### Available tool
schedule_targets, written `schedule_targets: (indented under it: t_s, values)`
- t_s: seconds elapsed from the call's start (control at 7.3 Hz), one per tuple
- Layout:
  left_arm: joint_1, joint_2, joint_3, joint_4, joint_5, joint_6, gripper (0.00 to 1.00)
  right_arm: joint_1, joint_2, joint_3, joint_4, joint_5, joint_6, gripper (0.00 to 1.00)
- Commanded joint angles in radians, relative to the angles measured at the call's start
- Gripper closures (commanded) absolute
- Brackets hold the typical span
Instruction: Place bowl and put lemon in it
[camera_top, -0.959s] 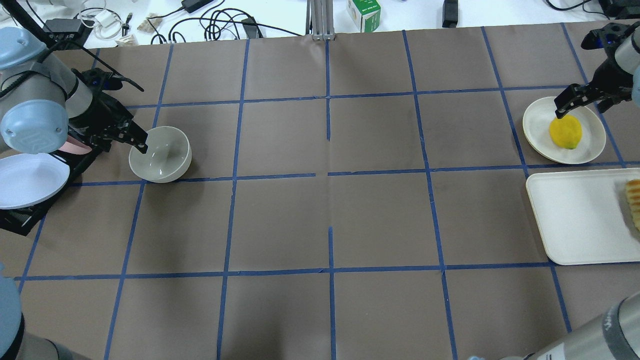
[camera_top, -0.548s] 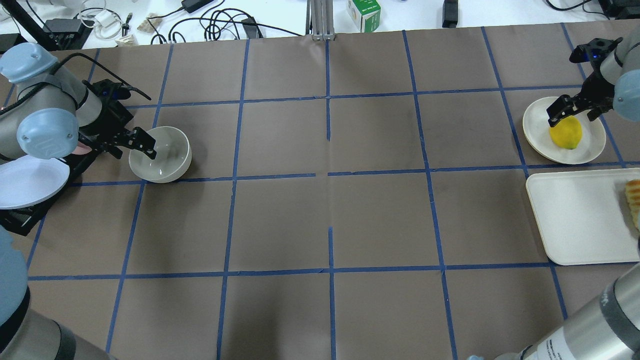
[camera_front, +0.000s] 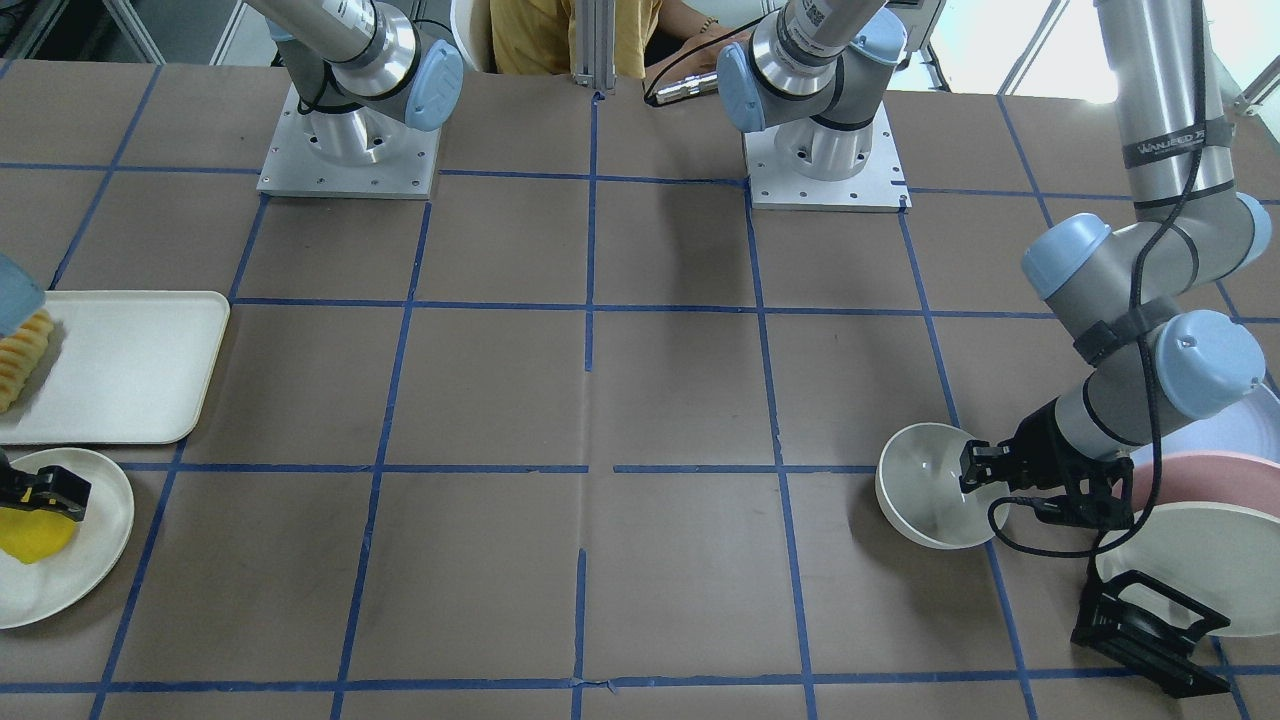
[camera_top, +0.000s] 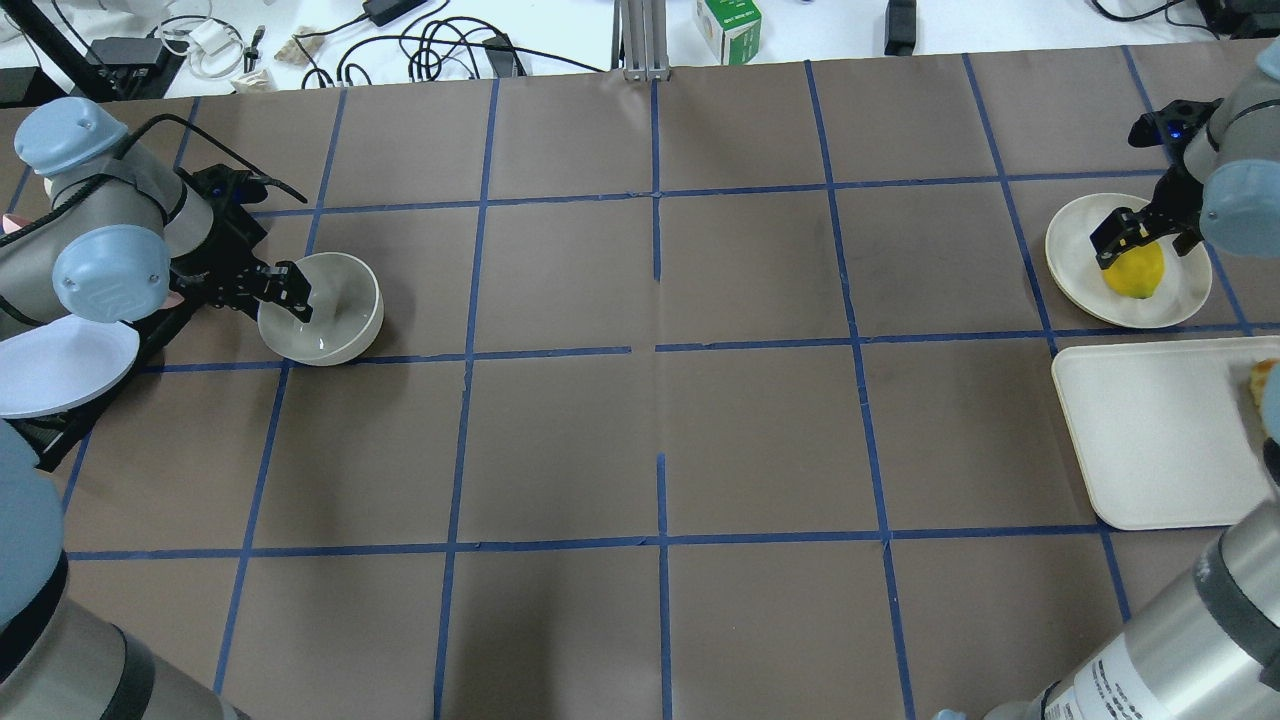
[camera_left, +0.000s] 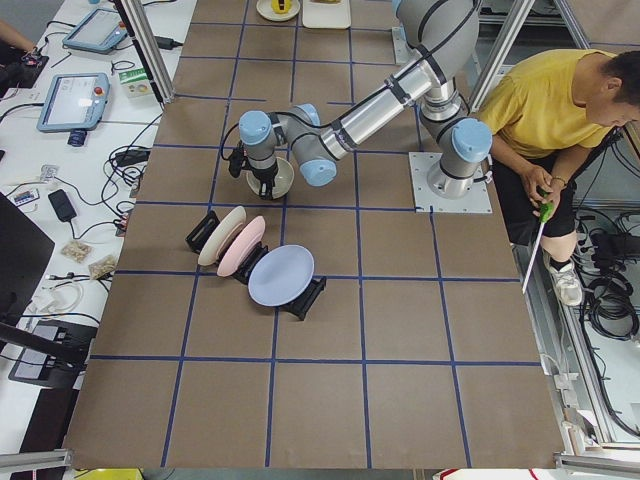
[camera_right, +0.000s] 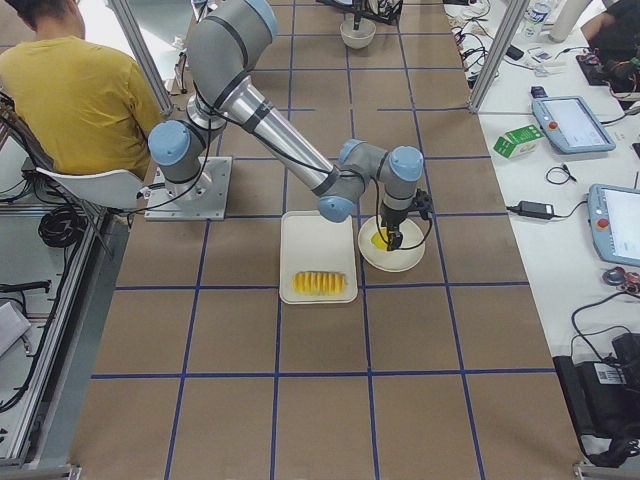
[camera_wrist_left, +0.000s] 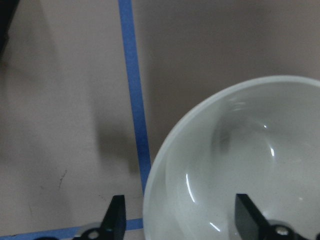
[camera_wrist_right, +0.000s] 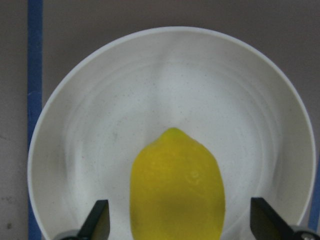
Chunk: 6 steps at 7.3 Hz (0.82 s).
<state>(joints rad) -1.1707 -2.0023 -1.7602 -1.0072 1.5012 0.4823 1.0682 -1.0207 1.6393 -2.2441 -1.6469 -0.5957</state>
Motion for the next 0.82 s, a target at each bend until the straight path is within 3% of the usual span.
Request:
schedule_targets:
  t_s: [0.0,0.27,0.41,0.68]
  values:
    - [0.000,0.000,0.001,-0.005,0.007,-0.004,0.96,-0.001,-0.005,-0.003,0.026,-0.005,0.008,0.99]
    - [0.000,0.017,0.017,-0.037,0.011,-0.056,1.00,0.001,-0.082,-0.016,0.198,-0.001,0.037,1.00]
    - [-0.006,0.031,0.028,-0.074,0.011,-0.062,1.00,0.013,-0.151,-0.019,0.301,0.015,0.142,1.00]
    - [-0.084,0.081,0.016,-0.129,-0.005,-0.178,1.00,0.076,-0.214,-0.027,0.368,0.015,0.178,1.00]
